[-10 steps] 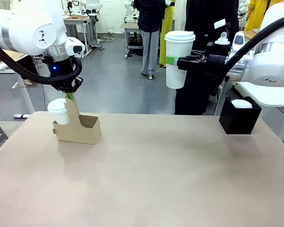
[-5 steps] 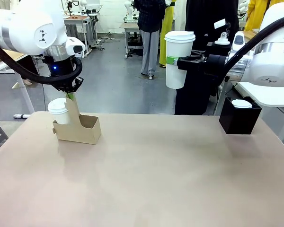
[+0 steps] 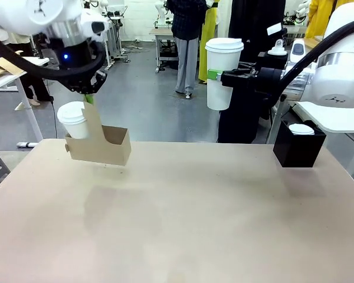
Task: Pour a drink into a cup and package it in a carrier.
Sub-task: Position the Cup Carrier in the center of the table.
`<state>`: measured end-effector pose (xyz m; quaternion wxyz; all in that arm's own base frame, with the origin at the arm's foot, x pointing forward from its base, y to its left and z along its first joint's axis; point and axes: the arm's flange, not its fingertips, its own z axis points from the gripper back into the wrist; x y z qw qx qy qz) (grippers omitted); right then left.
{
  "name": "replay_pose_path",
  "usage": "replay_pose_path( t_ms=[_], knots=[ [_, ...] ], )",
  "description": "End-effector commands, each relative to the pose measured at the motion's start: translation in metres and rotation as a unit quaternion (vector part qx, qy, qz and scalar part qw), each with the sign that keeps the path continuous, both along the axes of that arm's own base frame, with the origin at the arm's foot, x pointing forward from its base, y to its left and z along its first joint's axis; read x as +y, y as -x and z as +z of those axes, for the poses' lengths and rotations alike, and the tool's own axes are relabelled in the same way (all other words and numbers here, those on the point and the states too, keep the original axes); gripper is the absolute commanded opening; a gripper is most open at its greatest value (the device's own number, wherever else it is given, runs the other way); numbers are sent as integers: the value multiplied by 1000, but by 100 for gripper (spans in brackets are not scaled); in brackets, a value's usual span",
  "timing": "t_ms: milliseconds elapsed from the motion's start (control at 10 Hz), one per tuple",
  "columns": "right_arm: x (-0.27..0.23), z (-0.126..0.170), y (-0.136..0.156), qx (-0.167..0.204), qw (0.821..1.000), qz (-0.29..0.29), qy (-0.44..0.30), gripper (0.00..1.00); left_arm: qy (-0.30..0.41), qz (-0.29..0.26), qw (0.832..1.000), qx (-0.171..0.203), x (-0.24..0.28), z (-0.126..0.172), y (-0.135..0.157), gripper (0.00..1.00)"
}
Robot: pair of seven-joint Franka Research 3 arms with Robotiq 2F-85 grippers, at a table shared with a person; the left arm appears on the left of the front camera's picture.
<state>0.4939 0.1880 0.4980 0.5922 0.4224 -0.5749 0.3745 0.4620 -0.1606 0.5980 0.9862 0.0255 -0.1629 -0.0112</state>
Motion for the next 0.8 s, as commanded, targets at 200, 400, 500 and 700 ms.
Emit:
replay_pose_path(
  t_ms=[200, 400, 500, 700],
  knots=[
    [2, 4, 0, -9, 1000, -2, 4, 80, 62, 44, 997, 12, -94, 8, 68, 2],
    [2, 4, 0, -9, 1000, -2, 4, 80, 52, 27, 998, 17, -150, -12, 102, 2],
    [2, 4, 0, -9, 1000, -2, 4, 80, 47, 19, 999, 13, -177, -21, 115, 2],
    [2, 4, 0, -9, 1000, -2, 4, 80, 41, 0, 999, 16, -214, -43, 124, 2]
  ],
)
